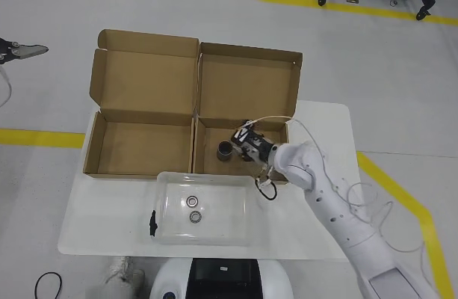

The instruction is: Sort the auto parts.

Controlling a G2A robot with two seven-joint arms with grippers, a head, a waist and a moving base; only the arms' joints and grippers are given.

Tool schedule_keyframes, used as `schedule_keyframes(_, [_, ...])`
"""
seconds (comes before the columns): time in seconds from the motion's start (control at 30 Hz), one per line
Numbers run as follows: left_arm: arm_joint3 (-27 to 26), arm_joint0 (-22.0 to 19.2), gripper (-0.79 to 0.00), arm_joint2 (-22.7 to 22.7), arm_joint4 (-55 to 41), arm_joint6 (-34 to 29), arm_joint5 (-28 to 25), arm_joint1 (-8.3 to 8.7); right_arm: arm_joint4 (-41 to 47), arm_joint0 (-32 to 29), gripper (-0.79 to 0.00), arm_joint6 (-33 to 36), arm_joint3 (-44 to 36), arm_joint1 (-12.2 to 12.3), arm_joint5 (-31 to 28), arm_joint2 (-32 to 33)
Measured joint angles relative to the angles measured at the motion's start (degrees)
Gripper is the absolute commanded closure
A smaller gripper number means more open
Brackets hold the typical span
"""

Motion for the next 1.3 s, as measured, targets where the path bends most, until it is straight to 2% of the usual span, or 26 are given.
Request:
schedule_keyframes(0.17, [0.0,0.0,-0.785,0.0,0.0,0.0,0.0,0.0,1.0,-3.7,-0.342,-5.1,-6.1,0.9,-5.5,1.4])
schedule_keyframes(0.37, [0.0,0.0,-0.785,0.0,0.0,0.0,0.0,0.0,0.3,-5.7,-0.348,-2.6,-12.5,1.1,-9.2,-1.4])
schedule_keyframes(0.63, [0.0,0.0,-0.785,0.0,0.0,0.0,0.0,0.0,-3.5,-7.6,-0.379,-2.4,-16.3,0.7,-7.8,-6.2])
schedule_keyframes(0.77, [0.0,0.0,-0.785,0.0,0.0,0.0,0.0,0.0,-7.0,-10.1,-0.369,-9.2,-16.5,1.1,-8.6,-6.6])
schedule_keyframes(0.97, [0.0,0.0,-0.785,0.0,0.0,0.0,0.0,0.0,-10.5,-11.8,-0.369,-14.4,-16.9,1.6,-9.8,-6.7])
schedule_keyframes(1.3, [0.0,0.0,-0.785,0.0,0.0,0.0,0.0,0.0,-10.4,-11.9,-0.369,-14.9,-16.7,1.7,-10.0,-6.7])
